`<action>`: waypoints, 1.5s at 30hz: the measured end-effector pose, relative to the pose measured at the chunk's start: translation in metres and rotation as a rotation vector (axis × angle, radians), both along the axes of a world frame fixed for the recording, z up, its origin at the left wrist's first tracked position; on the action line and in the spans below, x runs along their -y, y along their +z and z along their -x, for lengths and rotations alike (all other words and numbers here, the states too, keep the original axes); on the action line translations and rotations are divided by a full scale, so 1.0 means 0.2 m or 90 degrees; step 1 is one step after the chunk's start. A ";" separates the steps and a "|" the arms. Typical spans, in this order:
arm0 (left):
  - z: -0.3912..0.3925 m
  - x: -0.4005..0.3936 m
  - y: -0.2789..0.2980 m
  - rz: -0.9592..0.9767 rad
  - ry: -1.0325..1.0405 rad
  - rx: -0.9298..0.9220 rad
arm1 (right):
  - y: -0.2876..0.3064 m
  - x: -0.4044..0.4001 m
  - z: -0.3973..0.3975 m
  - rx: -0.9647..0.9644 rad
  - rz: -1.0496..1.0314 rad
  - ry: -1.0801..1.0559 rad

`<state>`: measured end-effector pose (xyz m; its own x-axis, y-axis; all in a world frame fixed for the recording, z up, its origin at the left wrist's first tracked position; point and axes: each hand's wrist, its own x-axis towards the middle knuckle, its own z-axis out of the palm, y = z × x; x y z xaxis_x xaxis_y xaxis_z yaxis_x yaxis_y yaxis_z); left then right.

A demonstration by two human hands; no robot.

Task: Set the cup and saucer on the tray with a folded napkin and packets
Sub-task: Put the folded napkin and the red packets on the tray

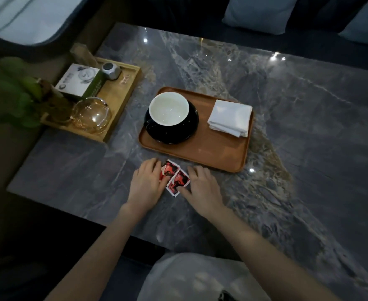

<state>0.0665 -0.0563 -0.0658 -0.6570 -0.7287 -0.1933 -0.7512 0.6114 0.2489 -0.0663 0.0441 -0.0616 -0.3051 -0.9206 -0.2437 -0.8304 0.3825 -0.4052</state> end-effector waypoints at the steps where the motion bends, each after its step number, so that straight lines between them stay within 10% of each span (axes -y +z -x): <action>1: 0.00 -0.02 -0.01 0.000 0.020 -0.001 | -0.01 0.01 -0.01 -0.011 -0.001 -0.003; 13: 0.02 -0.06 -0.06 -0.075 0.174 -0.139 | -0.02 0.05 -0.06 0.005 -0.001 -0.064; 31: 0.34 0.13 0.06 -0.395 0.229 -0.437 | 0.13 -0.13 0.46 0.625 0.159 -0.606; 45: 0.64 0.14 0.08 -0.450 0.183 -0.339 | -0.03 -0.07 0.56 0.175 0.099 -0.582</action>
